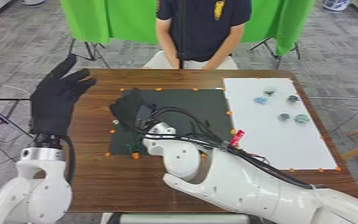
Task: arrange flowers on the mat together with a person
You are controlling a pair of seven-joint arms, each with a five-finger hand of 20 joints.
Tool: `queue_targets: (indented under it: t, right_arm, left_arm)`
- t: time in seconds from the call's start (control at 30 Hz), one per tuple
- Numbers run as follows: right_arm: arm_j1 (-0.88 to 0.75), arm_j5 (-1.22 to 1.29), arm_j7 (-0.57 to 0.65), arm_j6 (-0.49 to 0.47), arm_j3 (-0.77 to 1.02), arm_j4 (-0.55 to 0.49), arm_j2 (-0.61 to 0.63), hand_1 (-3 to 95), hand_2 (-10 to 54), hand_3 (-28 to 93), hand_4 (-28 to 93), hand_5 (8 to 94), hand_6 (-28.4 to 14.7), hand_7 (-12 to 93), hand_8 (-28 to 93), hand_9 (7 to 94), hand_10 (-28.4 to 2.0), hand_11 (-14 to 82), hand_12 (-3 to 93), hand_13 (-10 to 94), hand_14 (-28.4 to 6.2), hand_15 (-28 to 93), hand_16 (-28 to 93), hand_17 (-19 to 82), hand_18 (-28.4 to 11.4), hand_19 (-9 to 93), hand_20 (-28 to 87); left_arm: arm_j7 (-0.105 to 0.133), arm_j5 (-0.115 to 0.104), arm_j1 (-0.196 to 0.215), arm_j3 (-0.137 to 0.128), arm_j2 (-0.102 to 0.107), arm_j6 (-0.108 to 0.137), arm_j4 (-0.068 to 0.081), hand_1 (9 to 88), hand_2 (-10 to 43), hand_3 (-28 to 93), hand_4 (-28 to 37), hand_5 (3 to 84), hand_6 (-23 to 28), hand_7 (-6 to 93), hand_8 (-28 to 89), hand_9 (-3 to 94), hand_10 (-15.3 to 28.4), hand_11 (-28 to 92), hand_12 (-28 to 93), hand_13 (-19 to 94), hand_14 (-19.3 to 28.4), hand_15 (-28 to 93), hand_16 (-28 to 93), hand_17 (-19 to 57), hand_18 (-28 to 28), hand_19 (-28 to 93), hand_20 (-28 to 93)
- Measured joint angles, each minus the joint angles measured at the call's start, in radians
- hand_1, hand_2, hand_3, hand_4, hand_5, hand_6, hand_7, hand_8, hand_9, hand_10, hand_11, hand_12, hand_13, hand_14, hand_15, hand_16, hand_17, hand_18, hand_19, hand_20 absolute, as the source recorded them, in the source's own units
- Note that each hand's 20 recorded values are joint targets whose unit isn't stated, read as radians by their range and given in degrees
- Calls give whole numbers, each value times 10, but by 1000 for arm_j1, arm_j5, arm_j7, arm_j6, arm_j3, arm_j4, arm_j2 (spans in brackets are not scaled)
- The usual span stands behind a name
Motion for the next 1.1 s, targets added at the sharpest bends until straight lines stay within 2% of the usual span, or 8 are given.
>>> queue_targets:
  t: [0.3, 0.4, 0.47, 0.53, 0.63, 0.77, 0.83, 1.1]
  right_arm:
    - [-64, -93, -52, -108, 71, 21, -14, 552, -95, 657, -283, 778, 40, 203, 3, 836, -76, 326, 367, 755, -64, 636, 213, 277, -172, 734, 229]
    - [-41, -65, -18, -106, 6, 19, -1, 549, -95, 652, -283, 770, 40, 203, 0, 831, -77, 330, 365, 749, -65, 638, 212, 272, -172, 732, 230]
    - [-5, -20, 36, -99, -74, 15, 10, 545, -95, 650, -283, 768, 40, 204, -2, 829, -78, 335, 360, 748, -64, 638, 210, 272, -172, 731, 232]
    - [11, 0, 54, -96, -112, 14, 12, 541, -95, 647, -283, 761, 38, 202, -6, 822, -80, 345, 353, 744, -65, 639, 208, 270, -172, 729, 234]
    - [-13, -21, 12, -100, -63, 14, 6, 535, -95, 648, -283, 749, 39, 202, -8, 816, -81, 354, 344, 739, -67, 642, 204, 268, -174, 727, 238]
    - [-70, -100, -71, -115, 54, 16, -11, 524, -95, 659, -282, 724, 39, 198, -15, 810, -83, 360, 340, 738, -68, 643, 201, 267, -176, 727, 242]
    - [-73, -113, -72, -125, 62, 16, -14, 510, -95, 674, -282, 711, 40, 193, -20, 806, -84, 360, 340, 736, -69, 645, 202, 266, -178, 726, 244]
    - [-77, -107, -70, -160, 64, 15, -25, 478, -95, 692, -283, 658, 46, 177, -124, 784, -90, 390, 312, 727, -73, 653, 199, 260, -188, 723, 254]
  left_arm:
    - [-27, 25, -28, -7, -27, -33, 4, 213, 47, 766, -283, 393, 62, 120, -88, 402, 190, 230, 116, 305, 277, 505, -71, -69, 259, 522, 229]
    - [-5, 19, -16, -5, -21, -33, 4, 214, 48, 765, -283, 393, 62, 119, -88, 402, 189, 230, 116, 305, 277, 505, -72, -69, 259, 521, 229]
    - [24, 12, 0, -1, -6, -33, 2, 215, 48, 764, -283, 393, 62, 119, -88, 402, 189, 230, 116, 305, 277, 505, -72, -69, 259, 521, 229]
    - [34, 11, 14, -1, 7, -33, 2, 215, 48, 765, -283, 393, 62, 119, -88, 402, 190, 230, 116, 305, 277, 505, -72, -69, 259, 521, 230]
    - [16, 15, 15, -1, 7, -36, 3, 216, 48, 765, -283, 394, 63, 119, -87, 401, 190, 229, 116, 305, 278, 505, -72, -69, 259, 521, 230]
    - [-41, 28, -9, -3, -21, -46, 10, 216, 48, 764, -283, 396, 64, 120, -87, 402, 189, 230, 116, 305, 277, 506, -72, -69, 259, 521, 230]
    - [-57, 34, -23, -4, -37, -51, 15, 216, 48, 765, -283, 396, 64, 121, -87, 402, 189, 230, 116, 305, 277, 506, -73, -69, 259, 521, 231]
    - [-69, 47, -39, -10, -61, -62, 19, 217, 49, 766, -283, 397, 65, 120, -87, 402, 190, 231, 116, 306, 277, 506, -73, -69, 258, 521, 231]
